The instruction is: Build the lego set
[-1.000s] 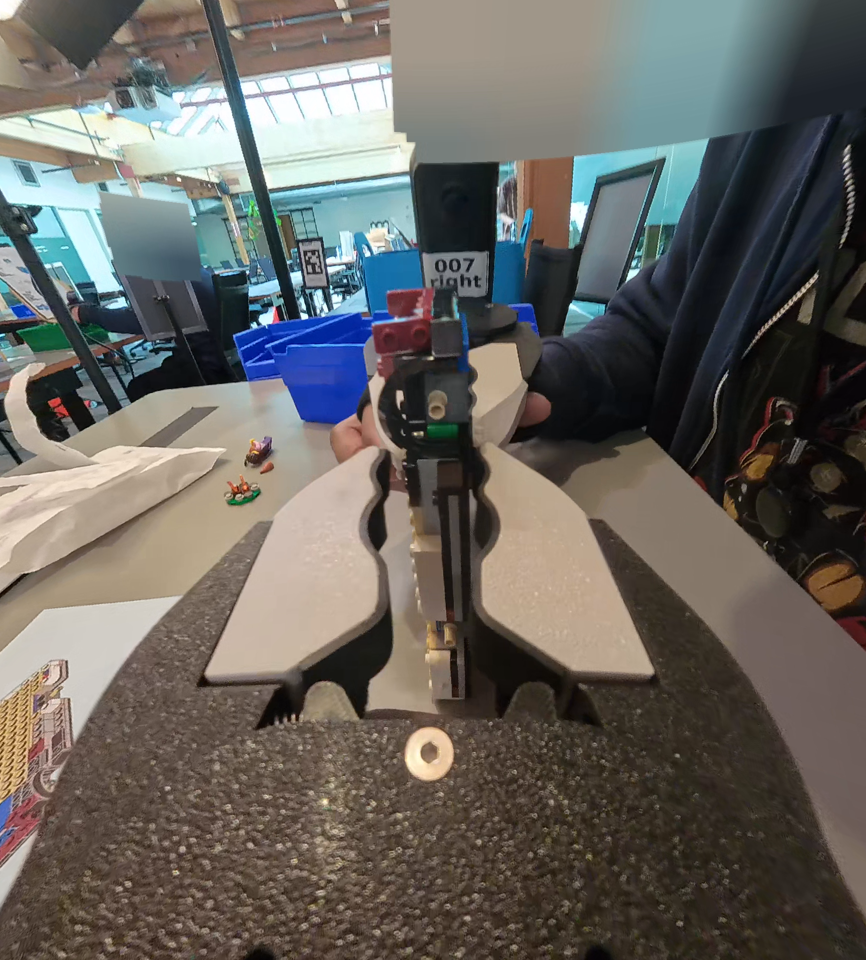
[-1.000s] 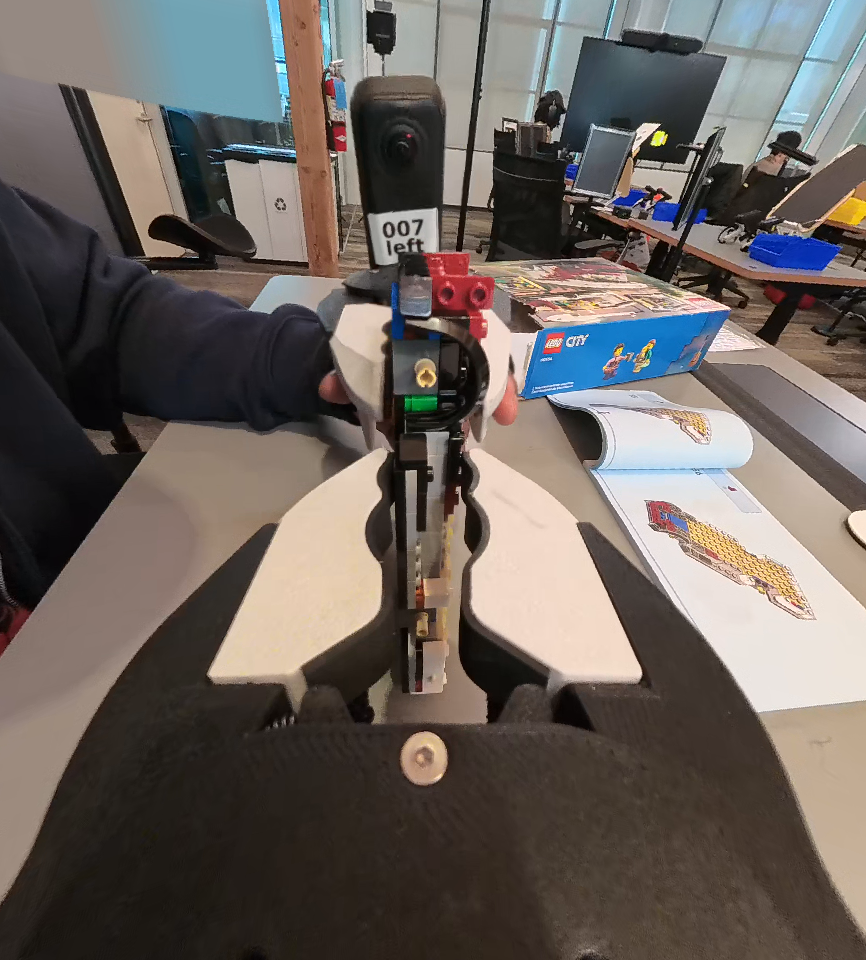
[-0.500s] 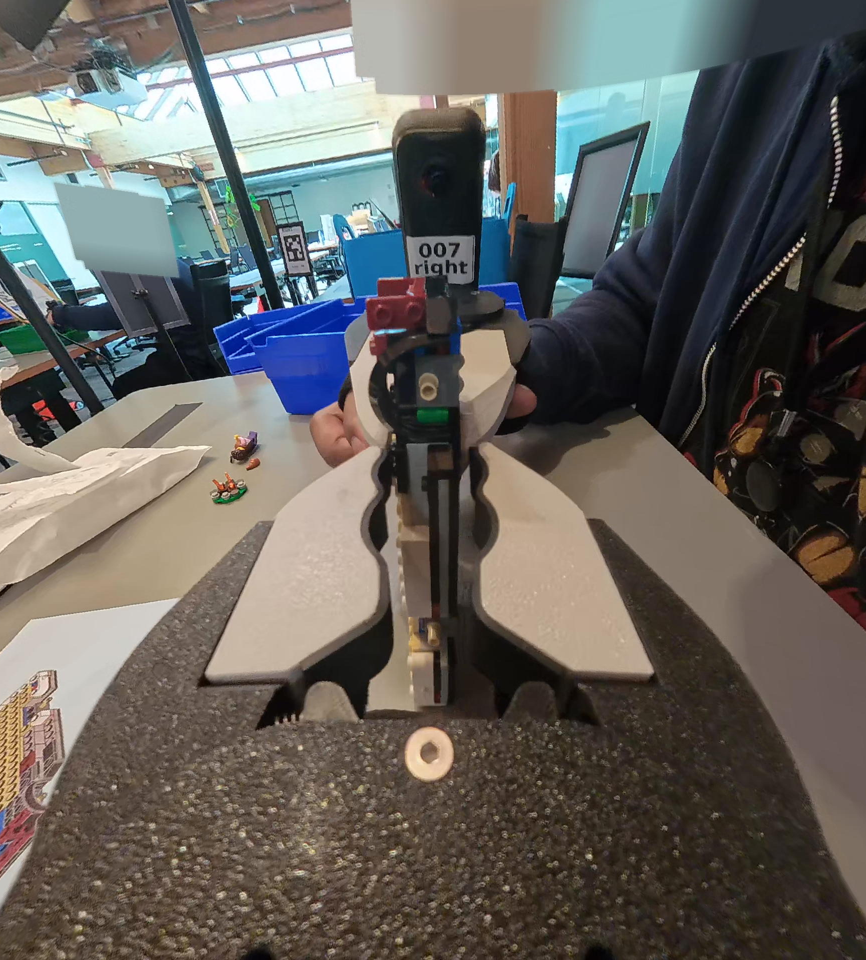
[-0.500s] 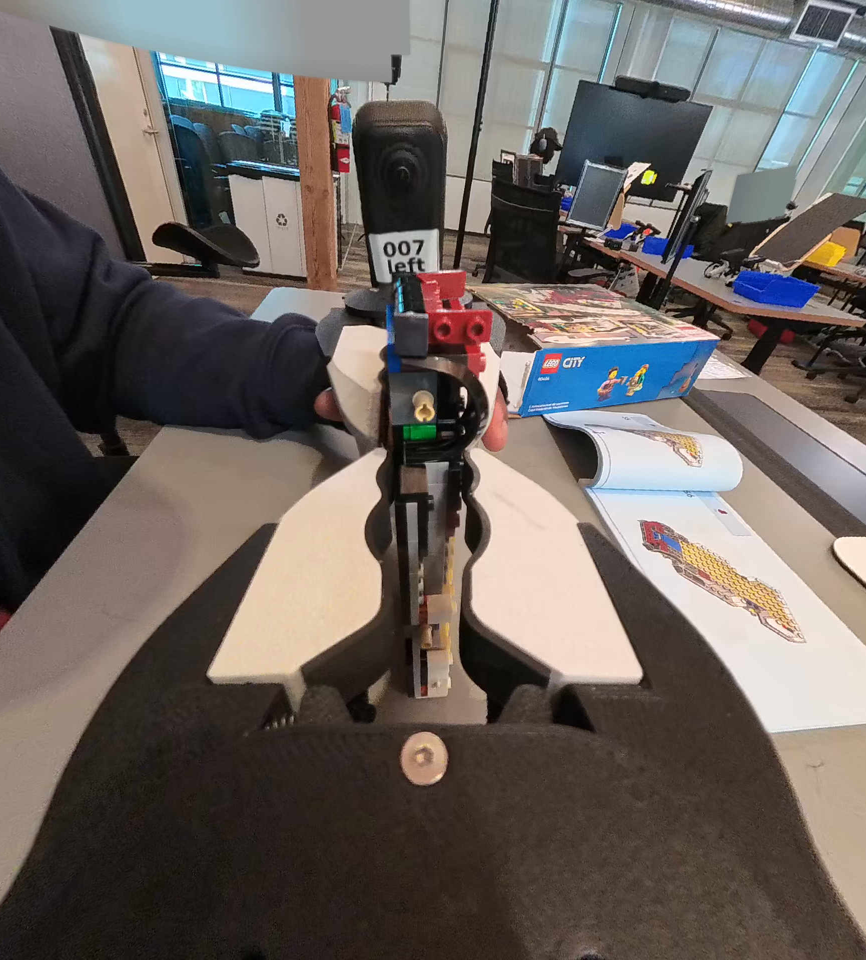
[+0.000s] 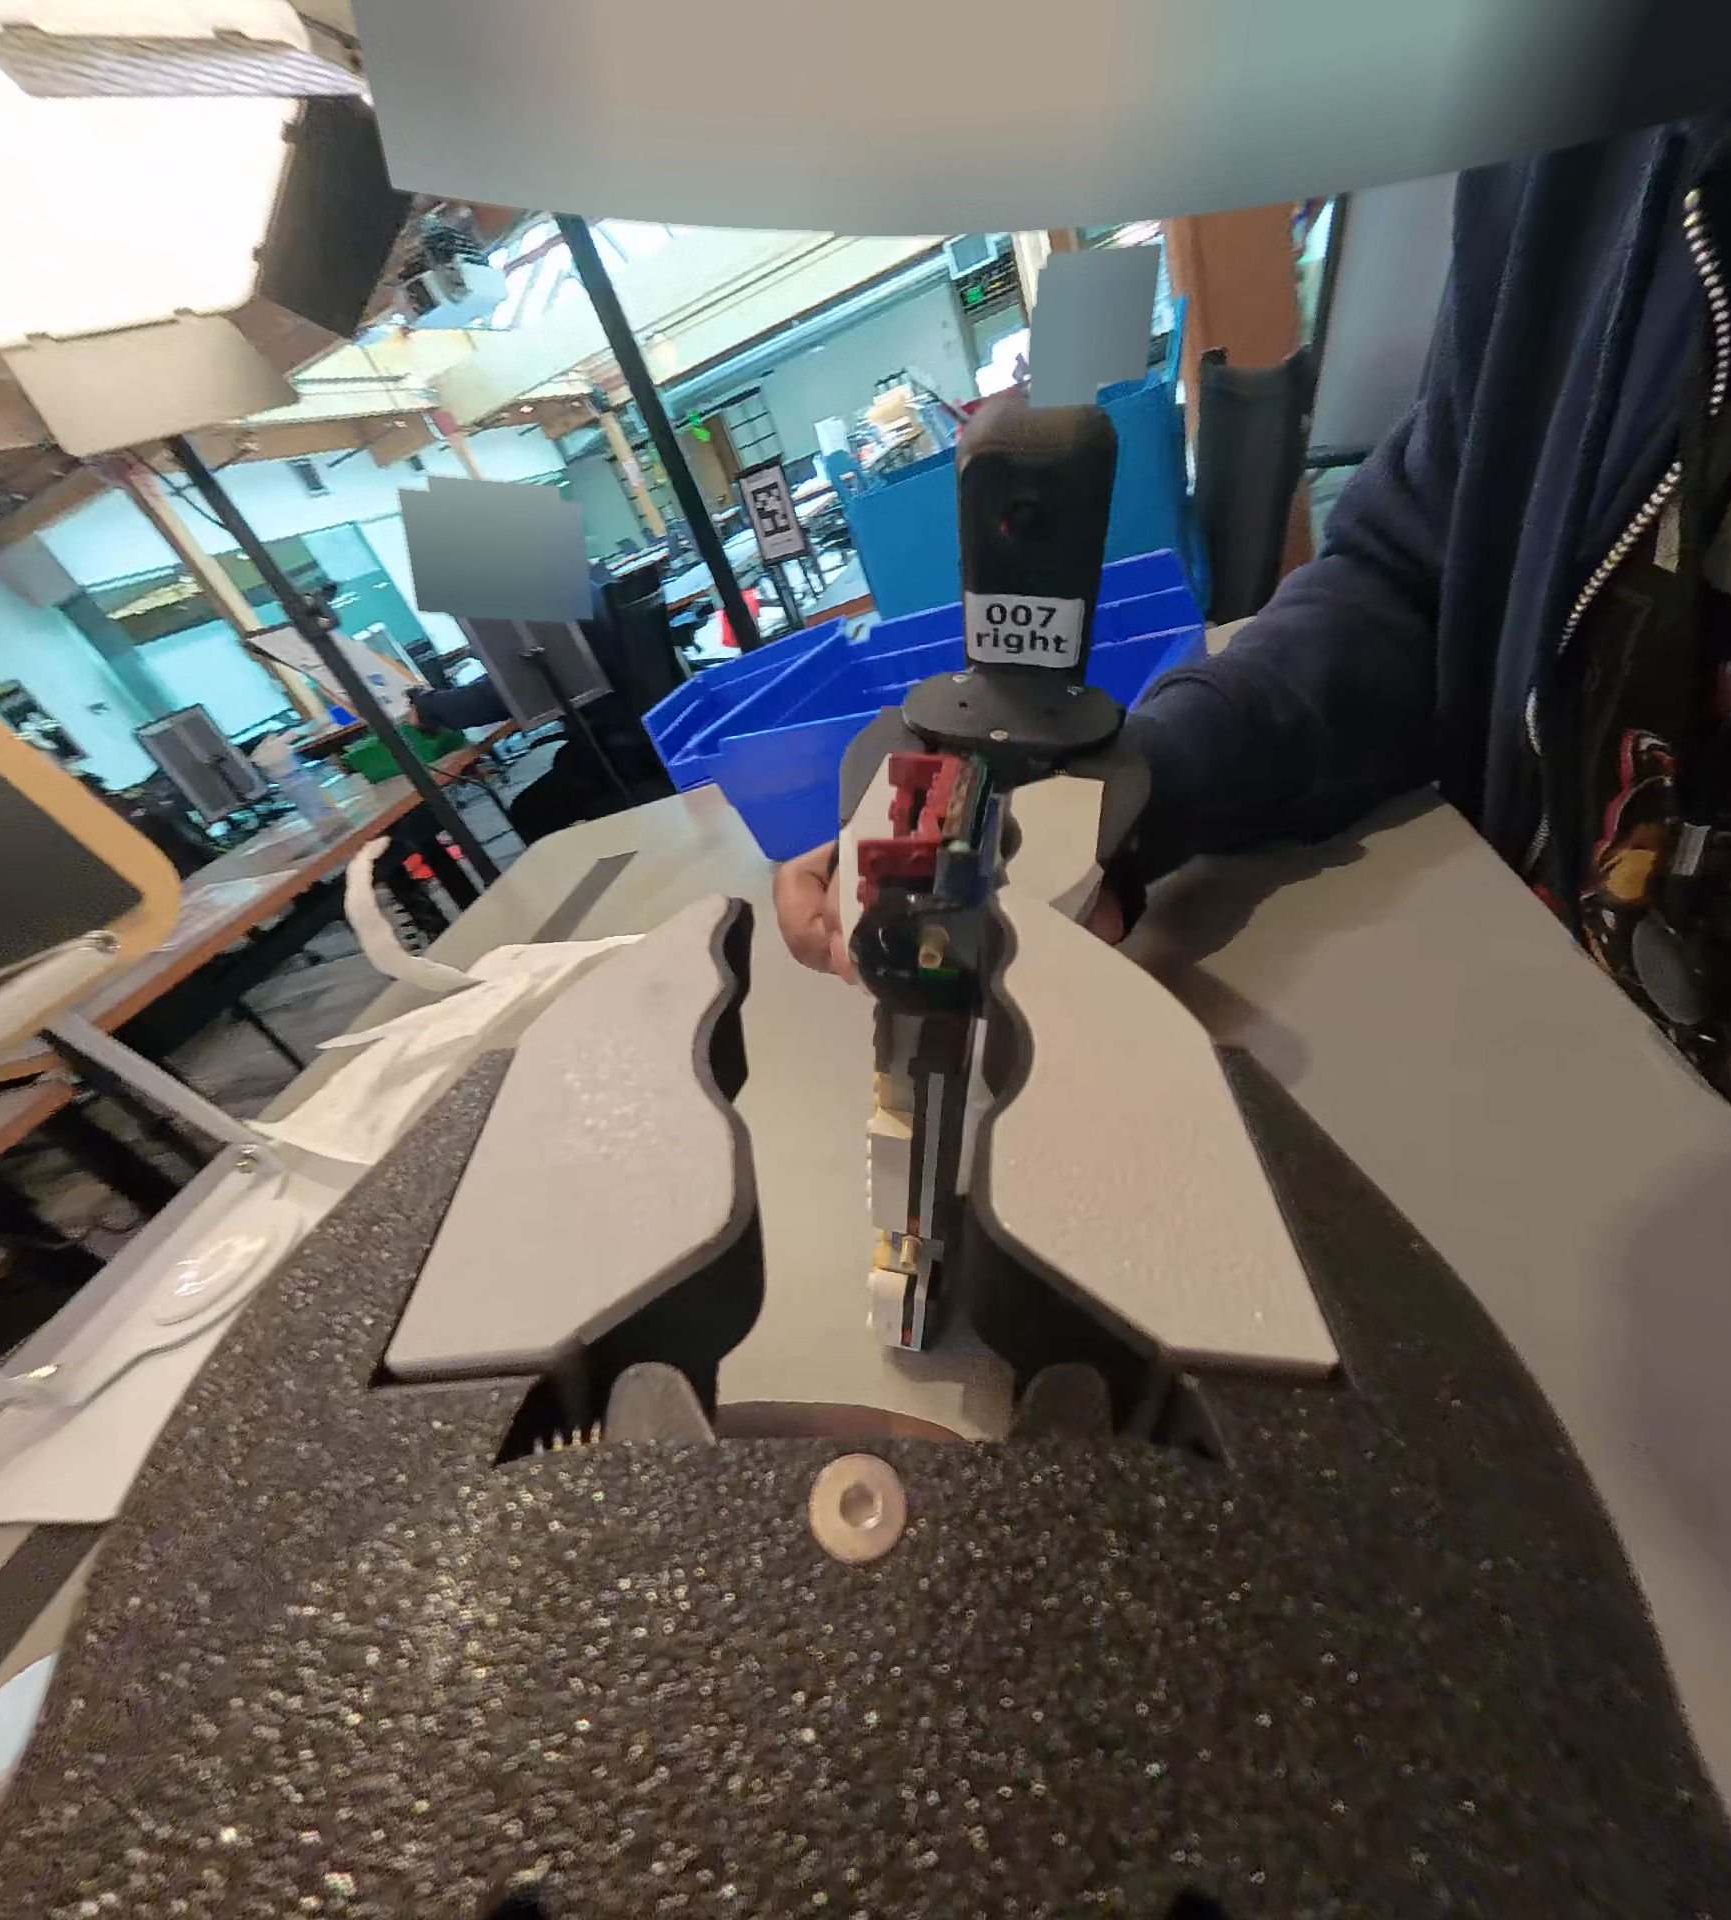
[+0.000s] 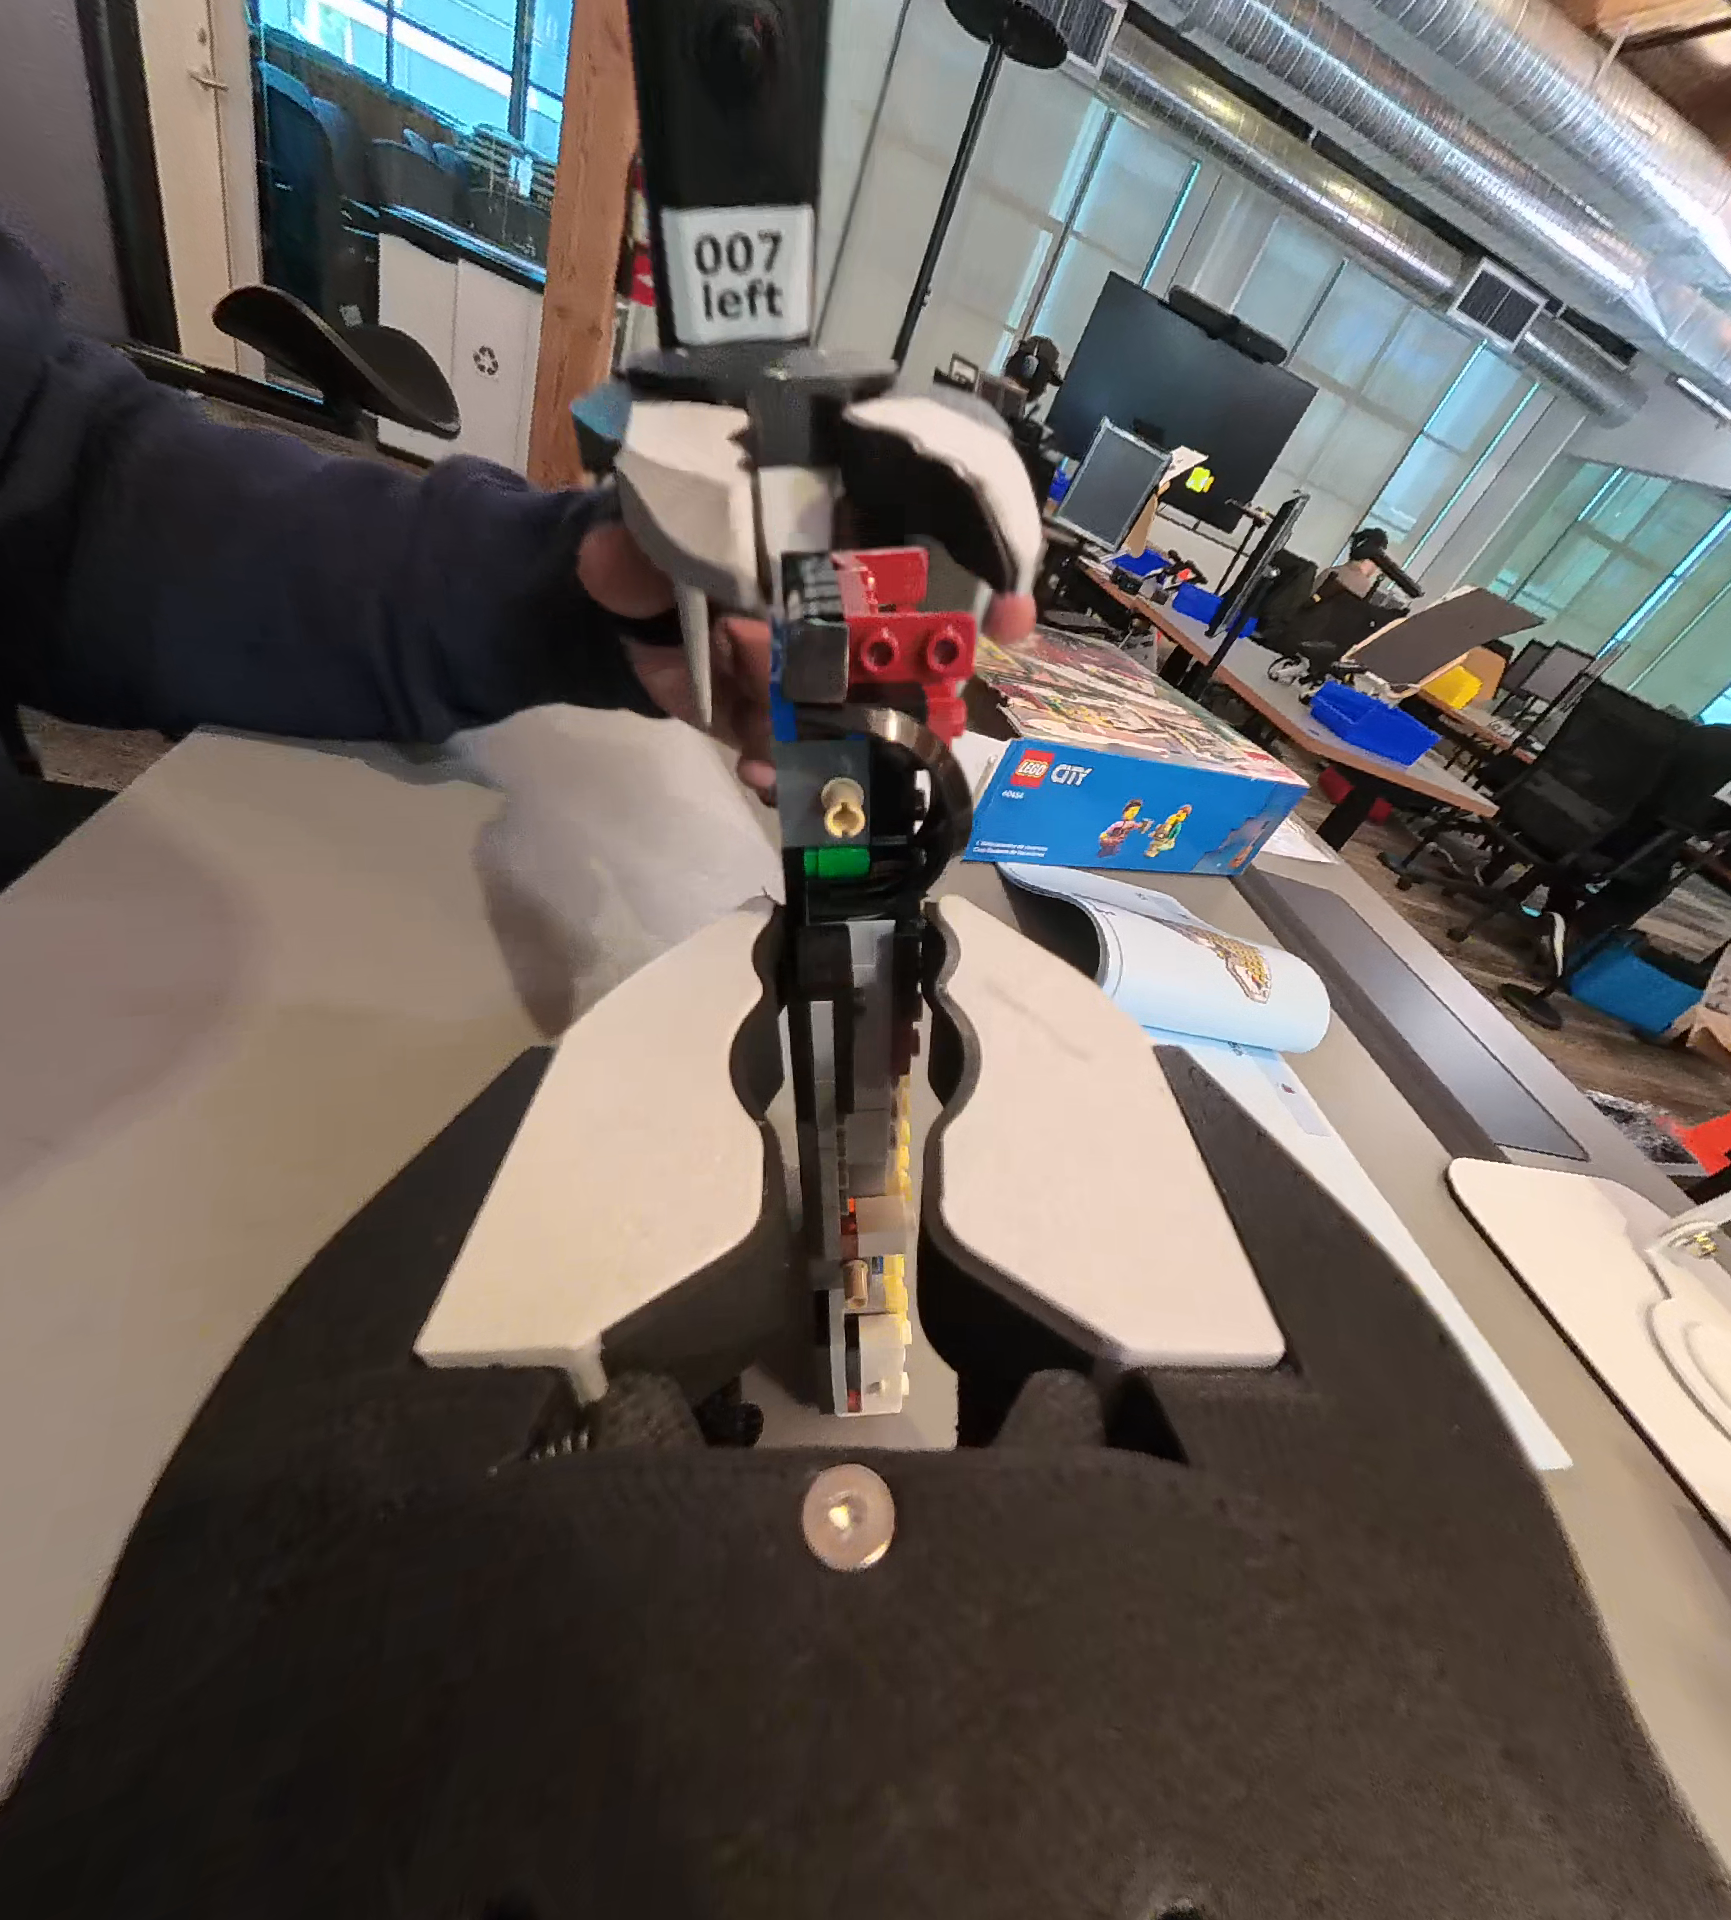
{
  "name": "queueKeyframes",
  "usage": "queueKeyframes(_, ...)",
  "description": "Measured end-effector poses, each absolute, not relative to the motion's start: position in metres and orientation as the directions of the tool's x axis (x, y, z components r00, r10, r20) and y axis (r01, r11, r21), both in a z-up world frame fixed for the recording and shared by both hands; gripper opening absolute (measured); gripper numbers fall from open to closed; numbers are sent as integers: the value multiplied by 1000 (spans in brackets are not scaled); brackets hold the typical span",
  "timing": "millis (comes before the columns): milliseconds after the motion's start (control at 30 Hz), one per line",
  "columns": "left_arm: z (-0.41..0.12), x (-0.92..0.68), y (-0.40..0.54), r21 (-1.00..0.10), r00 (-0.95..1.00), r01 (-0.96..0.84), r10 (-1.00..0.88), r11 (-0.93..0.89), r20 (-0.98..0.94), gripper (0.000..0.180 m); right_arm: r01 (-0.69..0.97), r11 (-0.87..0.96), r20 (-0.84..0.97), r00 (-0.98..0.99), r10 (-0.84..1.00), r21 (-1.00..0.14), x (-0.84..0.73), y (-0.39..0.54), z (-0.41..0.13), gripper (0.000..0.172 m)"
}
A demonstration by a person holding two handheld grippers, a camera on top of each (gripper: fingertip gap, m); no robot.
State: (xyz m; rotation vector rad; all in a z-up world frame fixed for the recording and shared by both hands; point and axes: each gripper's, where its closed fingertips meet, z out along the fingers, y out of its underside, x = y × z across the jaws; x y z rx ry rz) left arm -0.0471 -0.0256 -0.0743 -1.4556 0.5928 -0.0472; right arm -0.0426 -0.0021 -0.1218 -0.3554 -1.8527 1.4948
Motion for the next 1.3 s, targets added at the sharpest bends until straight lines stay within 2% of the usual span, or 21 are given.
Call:
queueKeyframes(400,-77,-31,-16,-904,878,-427,-242,-6,-413,39,-240,296,376,-701,606,-925,-40,-3,-122,23)
queueKeyframes(767,-76,-25,-20,-909,871,-416,-275,26,-406,28,-244,300,381,-703,600,-922,-38,-4,-123,23)
queueKeyframes(1300,-79,-24,-16,-886,850,-464,-289,-15,-440,25,-242,320,392,-704,592,-916,-38,-5,-125,23)
